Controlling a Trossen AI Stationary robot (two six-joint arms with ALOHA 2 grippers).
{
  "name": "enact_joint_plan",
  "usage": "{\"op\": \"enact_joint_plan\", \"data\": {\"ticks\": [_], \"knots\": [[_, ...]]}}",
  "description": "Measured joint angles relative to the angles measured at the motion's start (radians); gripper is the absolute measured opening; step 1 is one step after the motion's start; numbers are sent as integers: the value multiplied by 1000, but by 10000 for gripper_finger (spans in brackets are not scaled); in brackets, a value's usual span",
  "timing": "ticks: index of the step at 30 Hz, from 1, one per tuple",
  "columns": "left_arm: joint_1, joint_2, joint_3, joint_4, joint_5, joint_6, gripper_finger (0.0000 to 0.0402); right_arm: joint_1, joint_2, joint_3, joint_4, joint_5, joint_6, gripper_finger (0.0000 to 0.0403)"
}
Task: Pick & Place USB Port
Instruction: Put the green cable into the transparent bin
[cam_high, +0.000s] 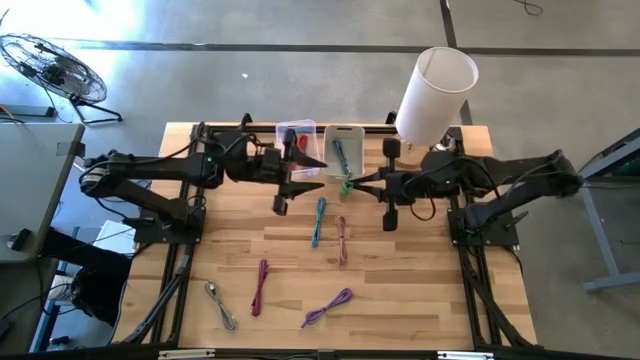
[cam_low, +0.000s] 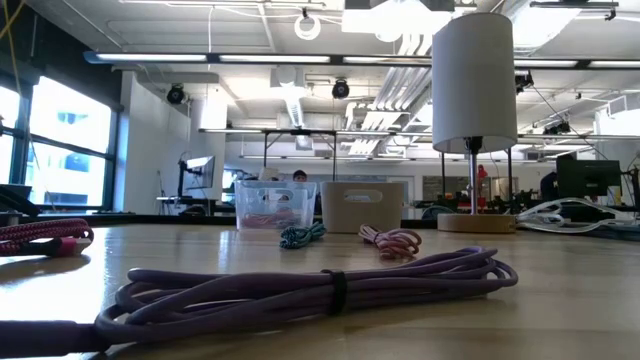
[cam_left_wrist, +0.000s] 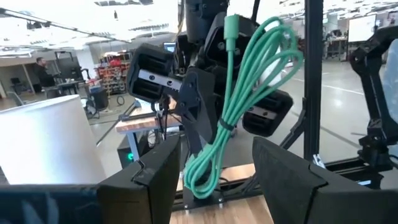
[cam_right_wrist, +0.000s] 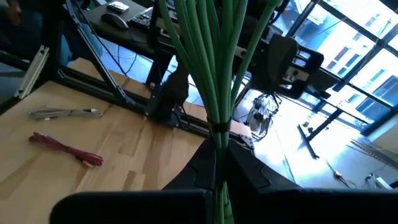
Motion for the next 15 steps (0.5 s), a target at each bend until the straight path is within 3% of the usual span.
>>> {"op": "enact_joint_plan", "data": {"ticks": [15], "knots": [[0, 58, -1, 62, 4, 23, 195, -47, 46, 0, 32, -66, -7, 7]]}}
